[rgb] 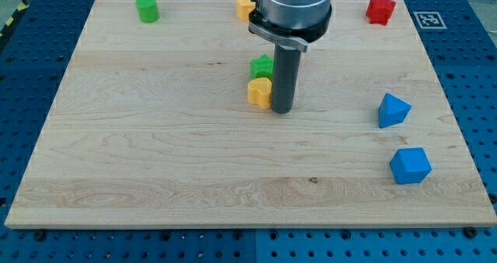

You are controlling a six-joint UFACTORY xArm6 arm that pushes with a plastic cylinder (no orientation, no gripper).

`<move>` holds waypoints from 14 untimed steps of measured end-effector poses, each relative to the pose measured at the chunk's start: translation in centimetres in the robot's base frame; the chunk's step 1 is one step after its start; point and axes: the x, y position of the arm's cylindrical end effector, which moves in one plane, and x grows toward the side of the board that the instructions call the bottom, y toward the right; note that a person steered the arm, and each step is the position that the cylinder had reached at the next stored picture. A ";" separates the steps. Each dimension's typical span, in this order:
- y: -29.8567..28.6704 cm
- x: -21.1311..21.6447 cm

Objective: Slide the yellow heart towards the center left of the board

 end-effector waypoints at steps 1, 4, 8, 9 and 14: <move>0.1 -1.4; -3.5 -1.9; -8.1 -6.1; -7.5 -6.1; -6.8 -4.4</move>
